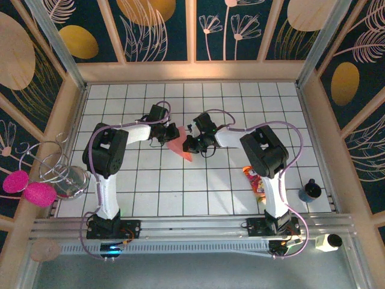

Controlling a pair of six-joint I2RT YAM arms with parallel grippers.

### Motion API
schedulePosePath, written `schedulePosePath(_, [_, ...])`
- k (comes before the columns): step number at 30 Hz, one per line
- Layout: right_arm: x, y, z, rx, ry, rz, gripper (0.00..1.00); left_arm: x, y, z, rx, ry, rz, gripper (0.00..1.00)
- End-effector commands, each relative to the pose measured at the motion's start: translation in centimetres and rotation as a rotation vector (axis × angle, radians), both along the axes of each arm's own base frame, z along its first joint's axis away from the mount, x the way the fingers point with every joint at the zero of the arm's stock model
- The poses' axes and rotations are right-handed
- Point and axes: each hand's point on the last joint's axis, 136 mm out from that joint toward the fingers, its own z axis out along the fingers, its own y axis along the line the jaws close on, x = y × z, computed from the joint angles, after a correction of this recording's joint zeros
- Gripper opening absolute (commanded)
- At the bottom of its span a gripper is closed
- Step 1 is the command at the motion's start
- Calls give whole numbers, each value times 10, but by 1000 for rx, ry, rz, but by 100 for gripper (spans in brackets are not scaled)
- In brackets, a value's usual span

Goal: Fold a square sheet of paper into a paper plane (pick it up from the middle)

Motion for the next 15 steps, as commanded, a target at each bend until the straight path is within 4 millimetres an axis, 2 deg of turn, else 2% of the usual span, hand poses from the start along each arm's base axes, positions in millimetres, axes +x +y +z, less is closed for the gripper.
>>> schedulePosePath(1, [-3,-7,-13,-58,28,2,0,-34,40,-61,205,175,49,10])
schedulePosePath(6, [-14,-13,-27,-101,64,31,0,-36,47,-67,245,189,64,10])
schedulePosePath(9, [-27,-18,-33,-129,86,64,0,-38,54,-71,275,200,80,9])
schedulePosePath(15, [-54,-34,-28,-146,108,91,0,-42,58,-77,297,212,91,9])
